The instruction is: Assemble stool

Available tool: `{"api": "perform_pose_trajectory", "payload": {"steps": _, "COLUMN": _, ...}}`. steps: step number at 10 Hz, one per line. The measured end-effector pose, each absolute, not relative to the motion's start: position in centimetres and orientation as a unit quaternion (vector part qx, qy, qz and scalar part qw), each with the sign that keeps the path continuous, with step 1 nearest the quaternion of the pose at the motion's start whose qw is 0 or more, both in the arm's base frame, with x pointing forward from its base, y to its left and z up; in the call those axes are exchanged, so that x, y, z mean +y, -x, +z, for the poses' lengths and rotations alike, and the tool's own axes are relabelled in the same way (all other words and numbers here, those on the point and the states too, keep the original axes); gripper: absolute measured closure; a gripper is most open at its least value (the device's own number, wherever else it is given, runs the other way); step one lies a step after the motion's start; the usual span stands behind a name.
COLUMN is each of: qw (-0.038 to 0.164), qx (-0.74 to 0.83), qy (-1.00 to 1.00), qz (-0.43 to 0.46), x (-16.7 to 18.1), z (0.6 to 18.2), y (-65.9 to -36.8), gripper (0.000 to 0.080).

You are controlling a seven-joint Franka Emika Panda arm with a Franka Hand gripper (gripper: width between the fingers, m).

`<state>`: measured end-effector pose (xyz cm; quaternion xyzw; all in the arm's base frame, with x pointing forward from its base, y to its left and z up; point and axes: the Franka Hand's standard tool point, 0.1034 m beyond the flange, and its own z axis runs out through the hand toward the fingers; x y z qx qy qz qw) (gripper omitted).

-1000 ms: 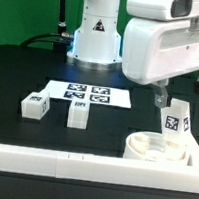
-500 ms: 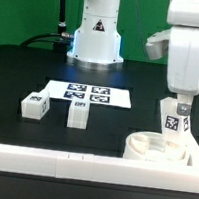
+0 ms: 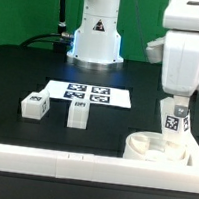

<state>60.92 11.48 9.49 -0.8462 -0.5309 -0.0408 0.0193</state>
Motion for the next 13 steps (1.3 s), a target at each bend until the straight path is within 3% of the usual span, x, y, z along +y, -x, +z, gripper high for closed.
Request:
{"api": "perform_pose_trajectory", "payload": {"steps": 5, "qw": 0.018, "qx": -0.518, "qy": 0.854, "qz": -0.044, "x": 10.1, "z": 8.7, "y": -60.7, "gripper": 0.0151}}
{"api": "perform_pose_trajectory", "payload": {"steps": 6, "qw": 0.019, "qx": -0.516, "qy": 0.855, "qz": -0.043, "x": 10.4, "z": 8.6, "y": -60.6, "gripper": 0.0279}}
{"api": "perform_pose_trajectory", "payload": {"steps": 7, "qw": 0.019, "qx": -0.515, "qy": 0.856, "qz": -0.043, "x": 10.6, "z": 8.5, "y": -60.6, "gripper": 0.0279}}
{"api": "perform_pose_trajectory", "payload": {"steps": 8, "qw": 0.02, "qx": -0.515, "qy": 0.856, "qz": -0.043, "x": 10.9, "z": 8.5, "y": -60.5, "gripper": 0.0417}}
{"api": "perform_pose_trajectory", "payload": {"steps": 9, "qw": 0.02, "qx": -0.514, "qy": 0.856, "qz": -0.043, "x": 11.0, "z": 8.5, "y": -60.5, "gripper": 0.0462}}
{"api": "perform_pose_trajectory", "payload": {"steps": 13, "qw": 0.022, "qx": -0.485, "qy": 0.873, "qz": -0.042, "x": 11.0, "z": 8.5, "y": -60.5, "gripper": 0.0462}}
